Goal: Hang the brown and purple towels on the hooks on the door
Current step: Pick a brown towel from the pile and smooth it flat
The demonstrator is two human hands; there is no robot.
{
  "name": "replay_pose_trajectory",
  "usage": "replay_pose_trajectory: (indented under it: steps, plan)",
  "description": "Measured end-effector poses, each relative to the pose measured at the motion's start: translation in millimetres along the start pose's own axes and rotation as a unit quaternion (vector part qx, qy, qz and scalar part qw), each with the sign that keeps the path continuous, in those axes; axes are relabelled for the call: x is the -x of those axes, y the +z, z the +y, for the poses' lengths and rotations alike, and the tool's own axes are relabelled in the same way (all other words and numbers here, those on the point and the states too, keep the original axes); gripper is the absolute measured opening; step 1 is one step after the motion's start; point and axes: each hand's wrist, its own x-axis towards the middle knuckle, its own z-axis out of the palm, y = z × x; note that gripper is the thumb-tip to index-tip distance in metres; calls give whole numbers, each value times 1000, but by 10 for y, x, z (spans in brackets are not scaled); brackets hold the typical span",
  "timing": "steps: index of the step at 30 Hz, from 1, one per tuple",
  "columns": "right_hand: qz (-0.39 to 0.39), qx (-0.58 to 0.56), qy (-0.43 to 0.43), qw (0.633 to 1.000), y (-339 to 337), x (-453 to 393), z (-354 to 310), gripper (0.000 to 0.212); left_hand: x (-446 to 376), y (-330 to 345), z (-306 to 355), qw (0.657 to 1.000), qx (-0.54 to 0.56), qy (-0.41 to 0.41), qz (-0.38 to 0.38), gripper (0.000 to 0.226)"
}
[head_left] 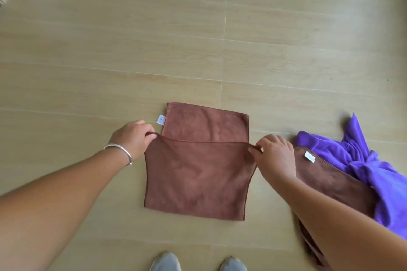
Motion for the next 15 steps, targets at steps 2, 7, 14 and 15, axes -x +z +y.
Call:
replay_pose_trajectory:
  steps: [2,7,14,15]
  plan:
    - [37,-11,10,999,226,-445,75,23,-544,137,-67,1000,-8,-2,12,15]
    - [84,-2,13,996,920,-1430,226,22,-1710,708,-128,997,-65,-16,39,17]
    - [130,-10,-131,983,1553,-1602,164,47,-1677,1555,-38,971,-84,125,188,61]
    - [108,1,-178,978,1593,-1427,167,48,-1478,1629,-26,963,-112,171,177,62]
